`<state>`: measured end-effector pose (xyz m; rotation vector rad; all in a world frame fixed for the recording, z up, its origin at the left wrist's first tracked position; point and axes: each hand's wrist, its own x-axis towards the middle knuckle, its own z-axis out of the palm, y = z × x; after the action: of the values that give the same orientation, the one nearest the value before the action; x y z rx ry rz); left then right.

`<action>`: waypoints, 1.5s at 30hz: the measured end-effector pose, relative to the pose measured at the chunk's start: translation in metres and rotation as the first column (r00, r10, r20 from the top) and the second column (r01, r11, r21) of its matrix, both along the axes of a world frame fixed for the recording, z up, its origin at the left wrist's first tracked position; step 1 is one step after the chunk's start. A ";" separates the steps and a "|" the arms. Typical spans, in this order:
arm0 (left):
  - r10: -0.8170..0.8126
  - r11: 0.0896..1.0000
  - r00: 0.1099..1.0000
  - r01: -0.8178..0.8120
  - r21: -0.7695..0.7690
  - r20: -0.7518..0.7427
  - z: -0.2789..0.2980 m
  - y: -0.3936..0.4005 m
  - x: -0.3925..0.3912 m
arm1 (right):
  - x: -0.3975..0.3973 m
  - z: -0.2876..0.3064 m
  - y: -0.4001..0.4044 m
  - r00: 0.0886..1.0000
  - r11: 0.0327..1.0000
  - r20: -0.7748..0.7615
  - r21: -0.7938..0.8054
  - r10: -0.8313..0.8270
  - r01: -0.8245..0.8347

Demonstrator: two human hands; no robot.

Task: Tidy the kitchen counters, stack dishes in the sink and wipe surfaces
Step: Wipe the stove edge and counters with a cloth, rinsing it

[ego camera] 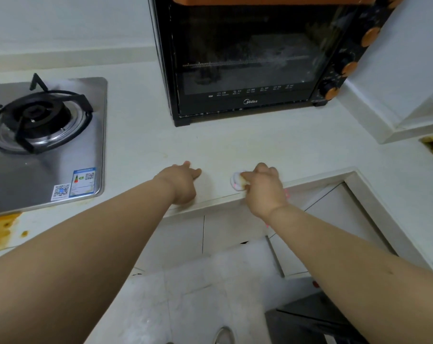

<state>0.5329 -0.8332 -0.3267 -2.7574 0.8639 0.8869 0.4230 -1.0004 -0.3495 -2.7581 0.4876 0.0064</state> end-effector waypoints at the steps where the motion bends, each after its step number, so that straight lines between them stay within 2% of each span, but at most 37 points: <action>1: -0.005 1.000 1.000 0.005 0.003 0.003 0.001 -0.001 0.001 | -0.001 0.001 0.000 1.000 1.000 -0.005 0.004 0.025 -0.025; 3: -0.007 1.000 1.000 0.007 -0.003 -0.001 0.000 0.000 0.000 | 0.000 0.008 -0.023 1.000 1.000 -0.026 0.003 -0.009 0.010; 6: -0.005 1.000 1.000 0.005 -0.011 0.000 0.000 0.000 -0.002 | -0.001 0.012 -0.050 0.986 0.987 -0.039 -0.014 -0.161 0.160; 8: 0.001 1.000 1.000 -0.001 -0.009 0.000 0.002 0.000 -0.001 | 0.002 0.009 -0.025 0.993 0.994 -0.035 -0.031 -0.109 0.108; 10: 0.011 1.000 1.000 -0.011 -0.011 -0.006 0.005 -0.002 -0.001 | 0.001 0.002 0.003 1.000 0.999 0.002 0.043 0.001 -0.001; 12: 0.012 1.000 1.000 -0.012 -0.017 -0.006 0.005 -0.002 -0.002 | -0.001 0.002 0.001 0.999 0.995 0.027 0.094 0.028 -0.030; 14: 0.013 0.999 1.000 -0.014 -0.031 -0.016 0.003 -0.001 -0.004 | 0.002 0.005 -0.028 0.990 0.983 0.005 0.118 -0.141 0.140; 16: 0.012 0.999 1.000 -0.013 -0.049 -0.014 0.000 0.001 -0.005 | 0.007 0.008 -0.057 0.911 0.903 -0.071 0.121 -0.407 0.413; 17: 0.012 0.998 1.000 -0.013 -0.058 -0.017 -0.001 0.002 -0.005 | 0.012 0.009 -0.064 0.876 0.875 -0.112 0.074 -0.469 0.478; 20: 0.020 0.997 1.000 -0.022 -0.080 -0.021 -0.004 0.004 -0.005 | 0.033 0.007 -0.048 0.904 0.913 -0.133 -0.045 -0.407 0.405; 22: 0.032 0.994 0.999 -0.033 -0.100 -0.019 -0.004 0.005 -0.005 | 0.046 0.001 -0.022 0.943 0.945 -0.085 0.028 -0.323 0.326; 25: 0.044 0.991 0.999 -0.046 -0.125 -0.026 -0.002 0.007 -0.004 | 0.041 -0.010 0.031 0.999 0.998 -0.004 0.017 -0.054 0.054; 27: 0.029 0.990 0.999 -0.031 -0.135 -0.014 0.000 0.007 -0.005 | 0.027 -0.013 0.049 0.994 0.994 0.023 0.009 0.106 -0.106; 29: 0.012 0.993 1.000 -0.013 -0.121 -0.002 0.002 0.008 -0.006 | 0.016 -0.014 0.041 0.989 0.988 0.035 0.058 0.144 -0.146; 31: 0.011 0.995 1.000 -0.010 -0.101 0.013 0.005 0.011 -0.006 | 0.010 -0.012 0.011 0.997 0.996 0.031 0.058 0.064 -0.066; 35: 0.035 0.991 0.999 -0.033 -0.126 0.009 0.005 0.017 -0.007 | 0.012 -0.006 -0.068 0.964 0.961 0.020 -0.080 -0.263 0.264; 38: 0.108 0.977 0.994 -0.105 -0.184 0.007 0.000 0.024 -0.007 | 0.037 0.003 -0.082 0.859 0.856 -0.025 0.080 -0.511 0.511; 39: 0.150 0.968 0.988 -0.143 -0.204 0.020 -0.001 0.030 -0.006 | 0.052 0.002 -0.072 0.860 0.852 -0.024 0.126 -0.510 0.508; 41: 0.217 0.952 0.975 -0.199 -0.230 0.056 -0.001 0.041 -0.003 | 0.079 0.000 -0.033 0.923 0.912 -0.006 0.151 -0.385 0.382; 43: 0.273 0.944 0.956 -0.245 -0.221 0.108 0.000 0.054 0.001 | 0.099 -0.003 0.025 0.988 0.965 0.030 0.219 -0.154 0.144; 45: 0.299 0.944 0.942 -0.270 -0.191 0.149 0.001 0.065 0.006 | 0.100 -0.006 0.078 0.996 0.964 0.038 0.251 0.085 -0.092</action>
<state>0.5386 -0.7683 -0.3255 -3.1064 0.5385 0.6174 0.5225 -0.9221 -0.3557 -2.5237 0.3303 0.0491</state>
